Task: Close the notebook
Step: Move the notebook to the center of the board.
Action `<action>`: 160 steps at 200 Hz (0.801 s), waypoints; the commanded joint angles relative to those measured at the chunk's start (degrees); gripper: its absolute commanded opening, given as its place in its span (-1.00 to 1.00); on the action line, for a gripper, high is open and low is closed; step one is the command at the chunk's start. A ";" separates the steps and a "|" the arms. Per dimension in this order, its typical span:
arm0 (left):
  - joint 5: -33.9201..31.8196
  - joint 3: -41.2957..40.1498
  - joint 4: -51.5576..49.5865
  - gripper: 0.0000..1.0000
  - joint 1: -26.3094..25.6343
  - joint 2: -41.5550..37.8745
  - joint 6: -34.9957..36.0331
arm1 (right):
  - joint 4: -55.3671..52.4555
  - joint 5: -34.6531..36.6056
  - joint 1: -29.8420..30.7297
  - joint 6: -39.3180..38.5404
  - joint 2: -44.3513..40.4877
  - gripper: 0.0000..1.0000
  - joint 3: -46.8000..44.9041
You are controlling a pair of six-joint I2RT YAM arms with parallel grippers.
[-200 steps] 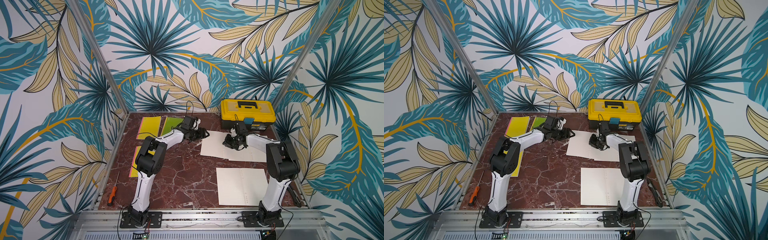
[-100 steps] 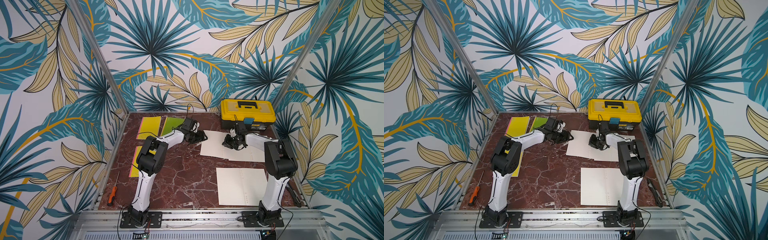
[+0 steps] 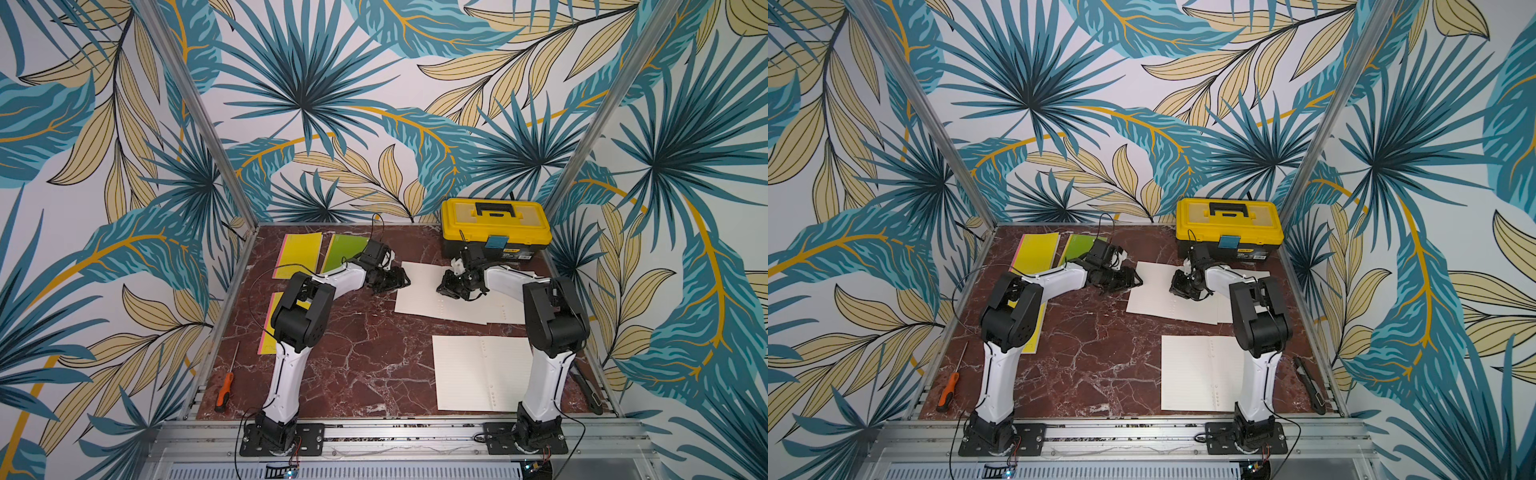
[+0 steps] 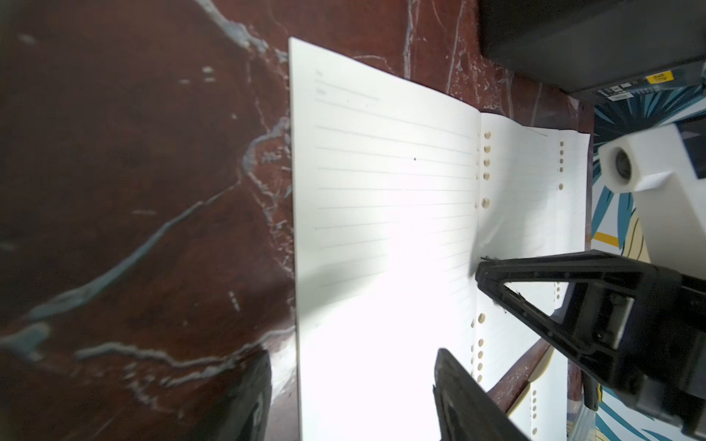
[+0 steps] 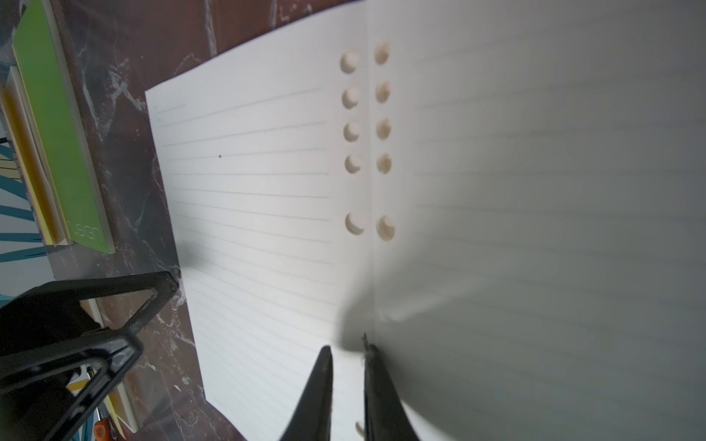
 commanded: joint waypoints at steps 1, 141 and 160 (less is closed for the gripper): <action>-0.67 -4.45 0.71 0.36 1.49 -3.03 -0.14 | -3.99 -0.17 2.00 -0.65 2.78 -0.64 0.66; -4.26 -23.74 1.60 0.35 4.66 -18.76 0.49 | -5.97 0.32 13.17 0.48 8.24 -0.64 9.26; -5.18 -26.43 1.14 0.35 4.65 -21.67 0.25 | -6.00 0.21 14.39 0.80 9.23 -0.64 10.11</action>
